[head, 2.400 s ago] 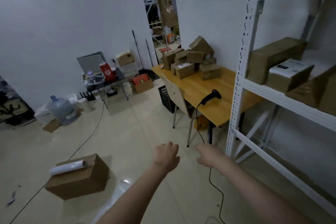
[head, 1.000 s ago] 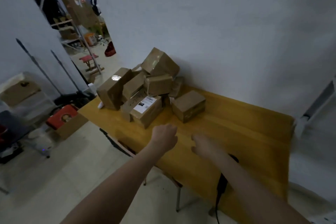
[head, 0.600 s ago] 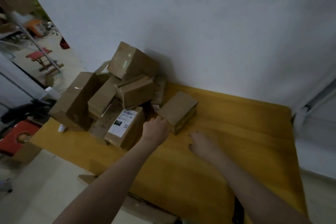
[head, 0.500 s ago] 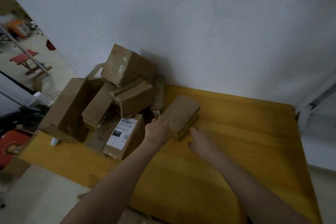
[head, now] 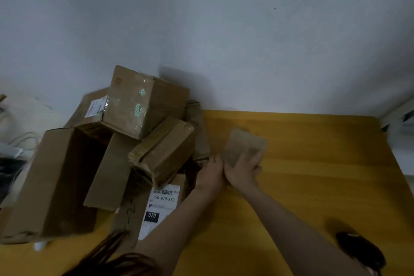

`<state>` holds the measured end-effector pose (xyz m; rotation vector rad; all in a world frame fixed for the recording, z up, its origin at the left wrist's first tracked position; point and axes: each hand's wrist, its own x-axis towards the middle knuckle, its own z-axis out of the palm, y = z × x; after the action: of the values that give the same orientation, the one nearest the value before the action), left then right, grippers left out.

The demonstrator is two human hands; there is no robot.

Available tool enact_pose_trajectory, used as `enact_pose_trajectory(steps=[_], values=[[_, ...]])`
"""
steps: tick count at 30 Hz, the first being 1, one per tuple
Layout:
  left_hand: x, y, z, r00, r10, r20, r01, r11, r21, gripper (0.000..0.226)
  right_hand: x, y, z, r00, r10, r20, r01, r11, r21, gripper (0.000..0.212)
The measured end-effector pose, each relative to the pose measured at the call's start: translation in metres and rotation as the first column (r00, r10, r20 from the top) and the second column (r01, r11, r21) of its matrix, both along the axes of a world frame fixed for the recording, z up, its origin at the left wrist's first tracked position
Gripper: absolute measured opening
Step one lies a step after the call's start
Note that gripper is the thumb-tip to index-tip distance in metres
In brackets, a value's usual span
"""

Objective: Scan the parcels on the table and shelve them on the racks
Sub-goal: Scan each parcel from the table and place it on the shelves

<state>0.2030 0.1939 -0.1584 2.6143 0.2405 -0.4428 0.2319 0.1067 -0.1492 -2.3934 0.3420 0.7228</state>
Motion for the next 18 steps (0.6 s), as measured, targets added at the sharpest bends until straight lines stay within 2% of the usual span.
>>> enact_pose_trajectory(steps=[4,6,9,12,14,16,18], values=[[-0.002,0.001,-0.006,0.993,0.042,0.111,-0.011,0.965,-0.263,0.045,0.009,0.0,-0.005,0.958,-0.286,-0.018,0.286,0.957,0.044,0.101],[-0.003,-0.002,-0.005,0.986,0.038,0.163,0.02,0.941,-0.337,0.042,0.011,-0.011,-0.009,0.915,-0.404,0.009,0.402,0.911,0.089,0.103],[-0.006,-0.013,0.003,0.966,-0.031,0.255,0.137,0.903,-0.407,0.036,0.008,-0.038,-0.016,0.871,-0.491,0.026,0.481,0.861,0.166,0.101],[-0.009,-0.032,0.009,0.955,-0.087,0.285,0.206,0.882,-0.424,0.031,0.005,-0.069,-0.022,0.825,-0.564,-0.027,0.535,0.765,0.358,0.099],[-0.008,-0.044,0.006,0.961,-0.058,0.271,0.162,0.912,-0.376,0.037,0.002,-0.087,-0.018,0.803,-0.59,-0.085,0.555,0.688,0.468,0.088],[-0.005,-0.051,0.0,0.985,-0.008,0.17,0.061,0.948,-0.312,0.049,-0.002,-0.103,-0.016,0.799,-0.588,-0.124,0.56,0.653,0.511,0.07],[-0.004,-0.057,-0.004,0.997,0.012,0.072,0.012,0.945,-0.326,0.047,-0.008,-0.117,-0.014,0.813,-0.566,-0.139,0.548,0.662,0.511,0.057]])
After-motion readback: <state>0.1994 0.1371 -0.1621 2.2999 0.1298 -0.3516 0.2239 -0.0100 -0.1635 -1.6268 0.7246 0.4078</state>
